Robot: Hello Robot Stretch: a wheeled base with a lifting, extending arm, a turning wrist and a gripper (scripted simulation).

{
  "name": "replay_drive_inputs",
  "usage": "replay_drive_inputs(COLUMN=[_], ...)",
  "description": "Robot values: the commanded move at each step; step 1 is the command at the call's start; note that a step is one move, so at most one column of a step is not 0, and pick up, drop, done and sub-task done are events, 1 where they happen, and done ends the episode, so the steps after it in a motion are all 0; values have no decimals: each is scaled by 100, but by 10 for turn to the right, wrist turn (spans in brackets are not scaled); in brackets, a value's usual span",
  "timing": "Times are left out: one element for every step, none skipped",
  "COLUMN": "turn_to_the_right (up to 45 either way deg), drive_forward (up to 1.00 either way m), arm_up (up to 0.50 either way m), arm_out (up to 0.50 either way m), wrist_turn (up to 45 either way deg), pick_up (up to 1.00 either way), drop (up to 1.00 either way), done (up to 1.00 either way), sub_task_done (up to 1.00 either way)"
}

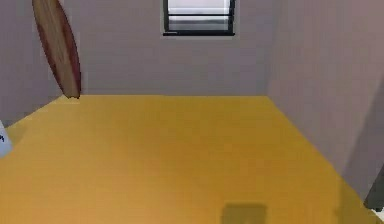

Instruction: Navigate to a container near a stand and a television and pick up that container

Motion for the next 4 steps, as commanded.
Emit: replay_drive_inputs(turn_to_the_right=[0,-60,0,450], drive_forward=[5,0,55,0], arm_up=[0,0,0,0], arm_out=[0,0,0,0], wrist_turn=[0,0,0,0], pick_up=[0,0,0,0], drop=[0,0,0,0], done=[0,0,0,0], sub_task_done=[0,0,0,0])
